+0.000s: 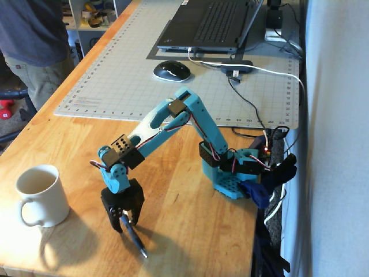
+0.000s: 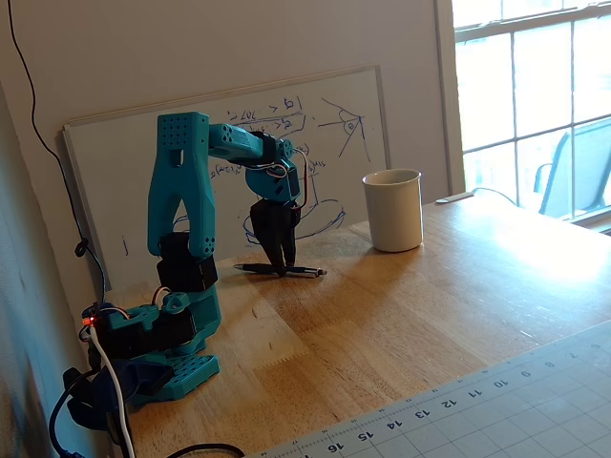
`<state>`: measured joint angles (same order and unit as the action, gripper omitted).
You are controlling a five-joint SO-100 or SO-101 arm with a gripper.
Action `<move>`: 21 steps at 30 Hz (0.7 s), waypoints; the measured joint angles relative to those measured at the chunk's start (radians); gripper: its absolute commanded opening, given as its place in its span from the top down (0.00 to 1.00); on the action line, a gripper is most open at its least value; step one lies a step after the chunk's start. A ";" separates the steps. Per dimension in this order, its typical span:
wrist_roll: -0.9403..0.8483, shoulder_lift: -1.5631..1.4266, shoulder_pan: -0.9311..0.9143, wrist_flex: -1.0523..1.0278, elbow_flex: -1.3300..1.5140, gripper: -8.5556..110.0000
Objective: Grasp a pen and put it in a mug.
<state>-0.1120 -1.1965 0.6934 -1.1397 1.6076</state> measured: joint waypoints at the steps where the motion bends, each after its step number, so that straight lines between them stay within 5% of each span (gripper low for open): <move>1: 0.000 0.000 -0.002 0.002 0.000 0.89; 21: 0.000 -0.067 -0.002 -0.003 -0.094 0.93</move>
<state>-0.1120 -1.2640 0.6918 -1.1428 1.5140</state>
